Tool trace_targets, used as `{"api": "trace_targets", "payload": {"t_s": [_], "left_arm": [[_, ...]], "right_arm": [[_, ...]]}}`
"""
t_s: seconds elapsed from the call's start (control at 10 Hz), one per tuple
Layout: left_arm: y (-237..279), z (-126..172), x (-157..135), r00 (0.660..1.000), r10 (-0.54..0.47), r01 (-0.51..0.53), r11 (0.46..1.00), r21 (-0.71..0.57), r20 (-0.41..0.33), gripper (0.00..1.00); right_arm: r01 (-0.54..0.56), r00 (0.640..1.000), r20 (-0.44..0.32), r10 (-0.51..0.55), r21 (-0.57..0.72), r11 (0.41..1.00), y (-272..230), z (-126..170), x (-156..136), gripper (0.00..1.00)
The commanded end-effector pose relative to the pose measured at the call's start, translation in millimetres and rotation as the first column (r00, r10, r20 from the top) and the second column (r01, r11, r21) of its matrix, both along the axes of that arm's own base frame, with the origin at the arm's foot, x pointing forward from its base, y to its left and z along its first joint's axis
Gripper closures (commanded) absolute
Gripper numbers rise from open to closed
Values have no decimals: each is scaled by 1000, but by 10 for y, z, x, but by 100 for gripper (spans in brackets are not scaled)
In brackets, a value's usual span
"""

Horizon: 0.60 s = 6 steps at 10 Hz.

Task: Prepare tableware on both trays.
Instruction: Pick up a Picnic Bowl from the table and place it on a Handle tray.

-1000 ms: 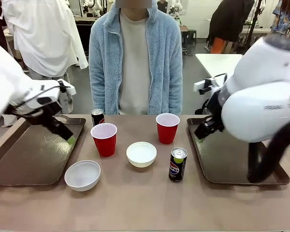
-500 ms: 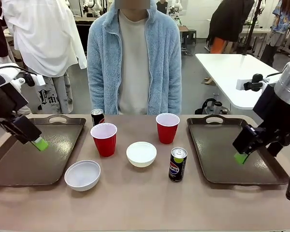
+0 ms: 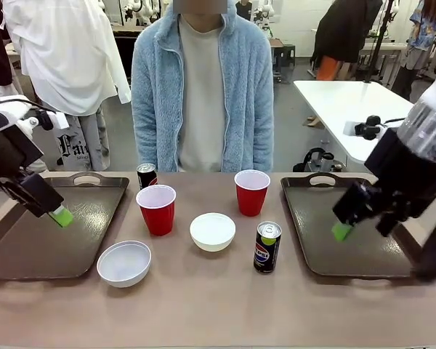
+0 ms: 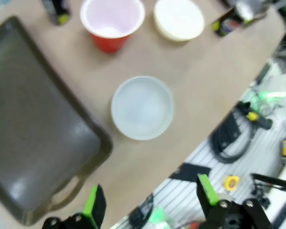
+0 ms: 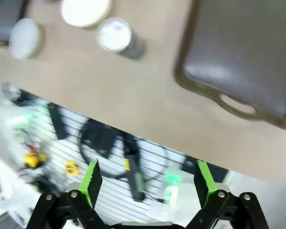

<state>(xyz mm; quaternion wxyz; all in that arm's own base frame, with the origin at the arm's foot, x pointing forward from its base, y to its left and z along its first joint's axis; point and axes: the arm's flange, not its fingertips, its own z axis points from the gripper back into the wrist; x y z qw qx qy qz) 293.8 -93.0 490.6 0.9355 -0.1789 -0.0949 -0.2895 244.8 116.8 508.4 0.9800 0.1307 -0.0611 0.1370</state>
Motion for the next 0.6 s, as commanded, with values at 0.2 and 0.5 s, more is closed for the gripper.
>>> {"api": "trace_targets", "payload": {"t_s": [0.2,0.5], "left_arm": [[1131,-221,348,949,31,-238,727,-644,-315,0],[2019,-440,224,888,127,-440,518,-734,-443,0]], "right_arm": [[144,983,-46,-180,800,582,-1533,196,-134,0],[236,927,-124,-355,927,291,-2687,-8,-708,0]]}}
